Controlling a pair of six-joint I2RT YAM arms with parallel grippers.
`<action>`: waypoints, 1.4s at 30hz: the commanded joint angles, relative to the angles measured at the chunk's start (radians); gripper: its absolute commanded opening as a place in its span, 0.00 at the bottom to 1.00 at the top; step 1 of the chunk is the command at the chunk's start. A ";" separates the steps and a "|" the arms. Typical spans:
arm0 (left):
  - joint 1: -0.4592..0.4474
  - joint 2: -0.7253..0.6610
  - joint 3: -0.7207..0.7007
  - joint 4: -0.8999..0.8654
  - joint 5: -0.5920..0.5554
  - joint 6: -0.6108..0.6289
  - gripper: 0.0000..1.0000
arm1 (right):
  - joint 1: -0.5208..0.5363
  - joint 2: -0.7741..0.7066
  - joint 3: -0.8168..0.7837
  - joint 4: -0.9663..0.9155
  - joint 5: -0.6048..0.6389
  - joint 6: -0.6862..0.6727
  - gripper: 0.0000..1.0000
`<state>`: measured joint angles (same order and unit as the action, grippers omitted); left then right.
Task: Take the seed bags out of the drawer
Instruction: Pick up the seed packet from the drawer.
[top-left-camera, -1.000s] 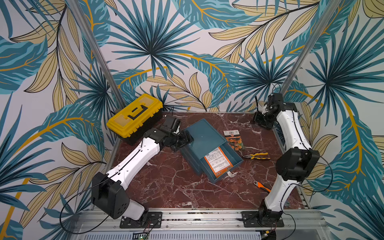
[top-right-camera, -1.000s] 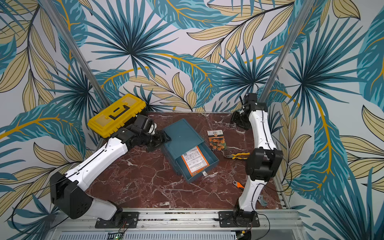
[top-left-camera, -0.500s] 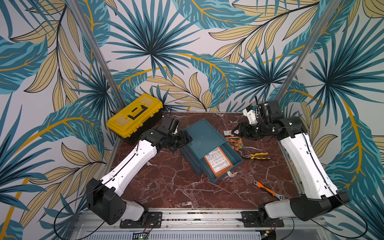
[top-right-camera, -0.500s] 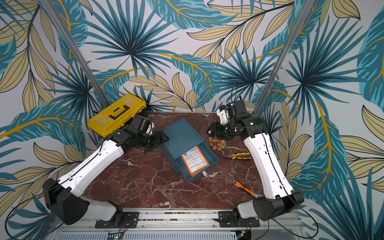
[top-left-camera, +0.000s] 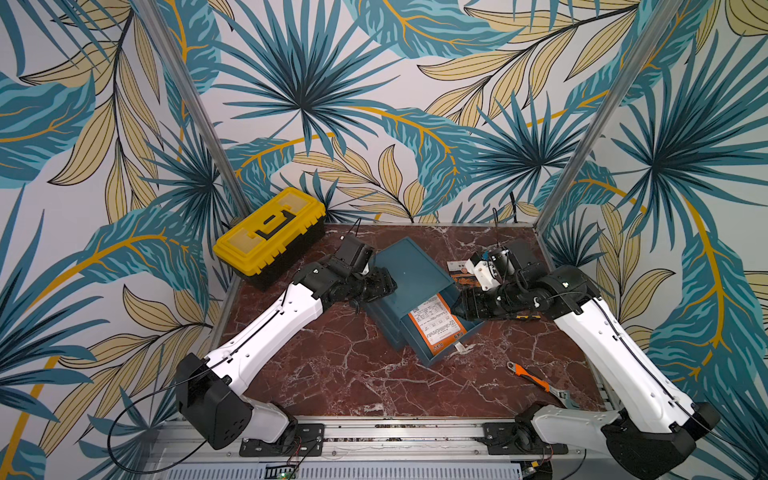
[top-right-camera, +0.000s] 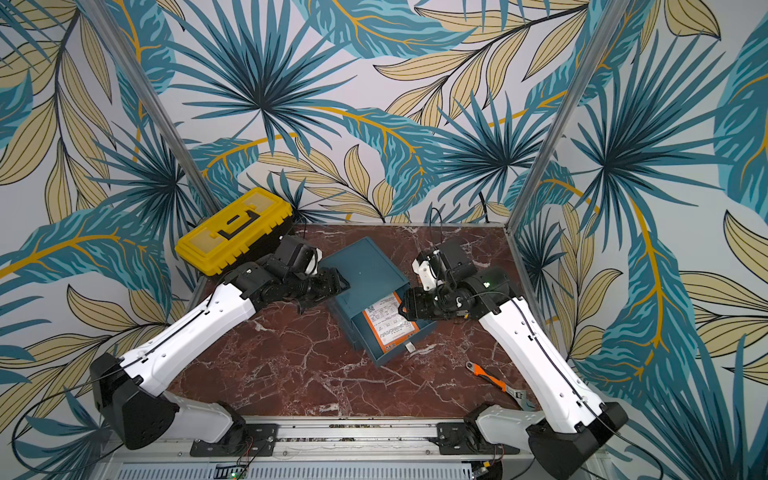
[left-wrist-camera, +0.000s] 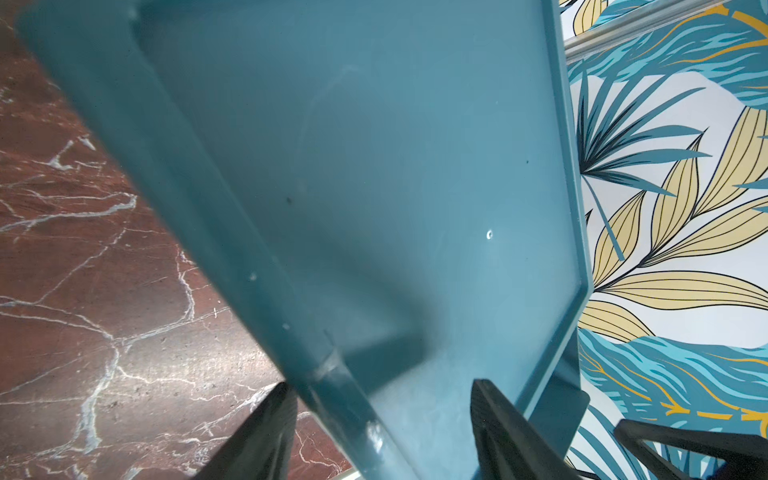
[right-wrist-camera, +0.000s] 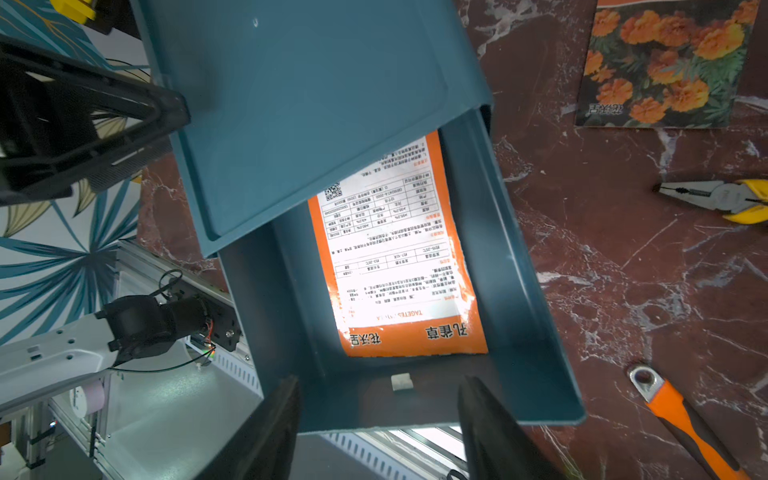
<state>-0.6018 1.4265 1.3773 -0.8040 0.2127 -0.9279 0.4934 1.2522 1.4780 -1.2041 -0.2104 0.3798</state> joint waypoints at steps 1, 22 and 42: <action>-0.007 0.006 0.000 0.037 -0.019 -0.012 0.69 | 0.010 0.022 -0.026 0.037 0.064 0.011 0.66; -0.007 0.015 -0.035 0.054 -0.042 -0.029 0.63 | 0.034 0.124 -0.120 0.125 0.149 -0.042 0.59; -0.007 0.014 -0.044 0.049 -0.043 -0.028 0.63 | 0.055 0.184 -0.170 0.209 0.158 -0.026 0.75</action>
<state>-0.6064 1.4330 1.3605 -0.7822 0.1757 -0.9554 0.5434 1.4258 1.3235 -1.0080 -0.0734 0.3447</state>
